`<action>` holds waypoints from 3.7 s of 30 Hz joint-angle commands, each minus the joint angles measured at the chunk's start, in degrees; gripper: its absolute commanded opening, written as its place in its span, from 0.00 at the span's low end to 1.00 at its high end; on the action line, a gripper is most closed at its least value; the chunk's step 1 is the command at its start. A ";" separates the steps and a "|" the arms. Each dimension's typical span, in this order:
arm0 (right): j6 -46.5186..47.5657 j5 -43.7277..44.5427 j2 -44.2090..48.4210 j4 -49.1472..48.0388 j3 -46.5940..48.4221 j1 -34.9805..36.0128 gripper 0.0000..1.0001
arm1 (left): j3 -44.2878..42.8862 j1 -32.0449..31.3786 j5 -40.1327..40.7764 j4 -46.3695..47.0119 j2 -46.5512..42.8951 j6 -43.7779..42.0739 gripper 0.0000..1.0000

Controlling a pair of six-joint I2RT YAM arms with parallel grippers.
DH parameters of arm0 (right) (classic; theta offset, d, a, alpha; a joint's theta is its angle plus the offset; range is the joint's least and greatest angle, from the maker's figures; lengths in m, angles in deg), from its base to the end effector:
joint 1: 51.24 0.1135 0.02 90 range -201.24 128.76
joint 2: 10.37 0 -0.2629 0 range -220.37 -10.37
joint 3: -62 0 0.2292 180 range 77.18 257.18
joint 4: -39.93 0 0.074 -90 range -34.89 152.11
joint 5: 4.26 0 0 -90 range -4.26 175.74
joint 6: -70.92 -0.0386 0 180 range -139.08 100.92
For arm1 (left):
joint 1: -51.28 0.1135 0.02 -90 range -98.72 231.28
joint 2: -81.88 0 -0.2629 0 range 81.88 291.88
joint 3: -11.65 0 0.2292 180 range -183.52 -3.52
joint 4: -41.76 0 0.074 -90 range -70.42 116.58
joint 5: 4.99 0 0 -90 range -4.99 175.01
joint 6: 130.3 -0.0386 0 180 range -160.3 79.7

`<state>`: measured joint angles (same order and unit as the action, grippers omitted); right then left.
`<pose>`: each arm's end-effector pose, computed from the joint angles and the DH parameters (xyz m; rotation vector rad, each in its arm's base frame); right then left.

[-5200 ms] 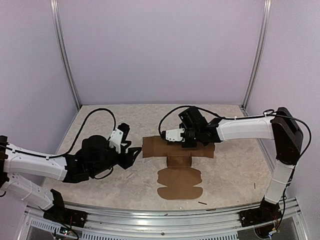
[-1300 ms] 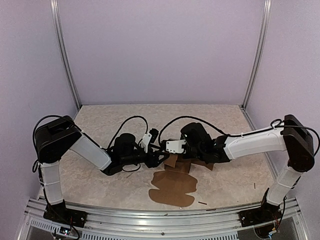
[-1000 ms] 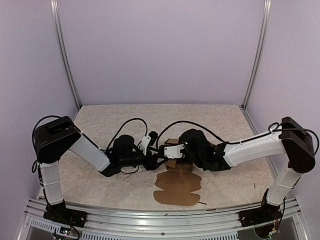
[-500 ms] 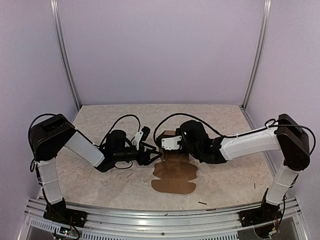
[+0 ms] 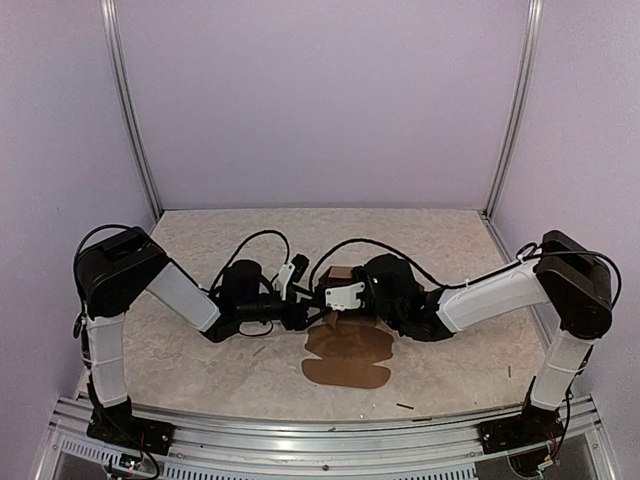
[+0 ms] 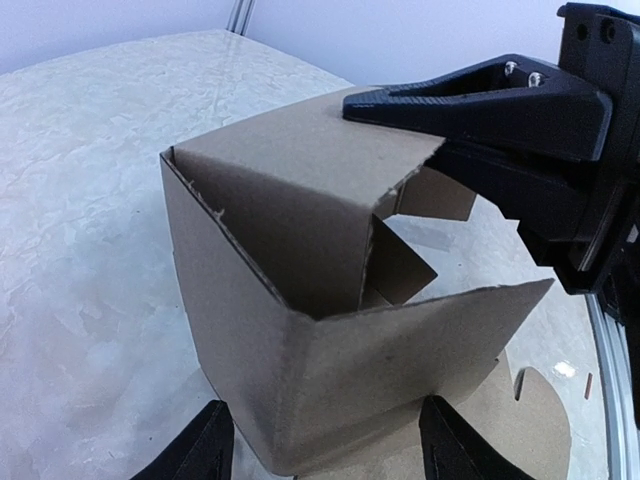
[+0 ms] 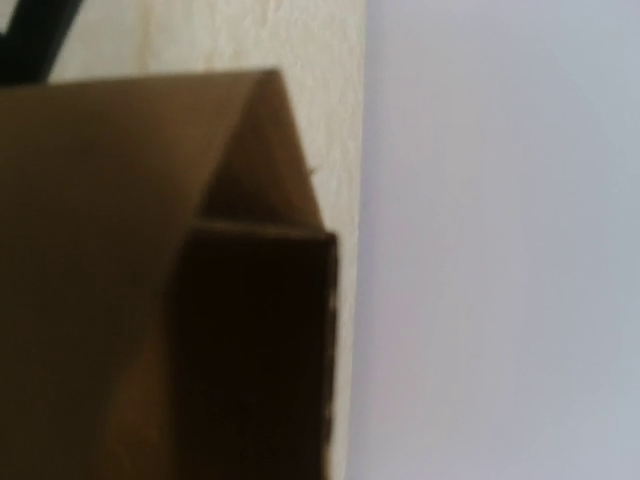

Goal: Fold the paper box

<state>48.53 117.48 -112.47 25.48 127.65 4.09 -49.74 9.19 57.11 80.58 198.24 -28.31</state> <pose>0.2206 0.2833 0.1944 -1.5108 1.2403 -0.6811 0.2641 -0.2628 0.1313 0.8510 1.7742 -1.0888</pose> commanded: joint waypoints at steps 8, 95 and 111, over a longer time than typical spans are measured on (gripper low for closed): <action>-3.46 0.33 0.10 2.07 -1.85 0.96 0.07 | -3.93 -4.48 13.62 -1.48 3.30 -2.91 0.58; -44.46 -51.82 -14.91 64.83 47.34 -36.73 0.56 | -39.52 11.42 3.43 -57.41 5.60 14.83 0.61; -40.43 -50.77 -11.28 68.66 43.97 -36.81 0.55 | -40.23 11.59 -2.20 -57.59 10.77 12.61 0.00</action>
<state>5.15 66.21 -123.29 91.01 170.95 -32.30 -92.10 20.49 58.68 19.75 209.04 -13.95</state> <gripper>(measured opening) 0.560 0.048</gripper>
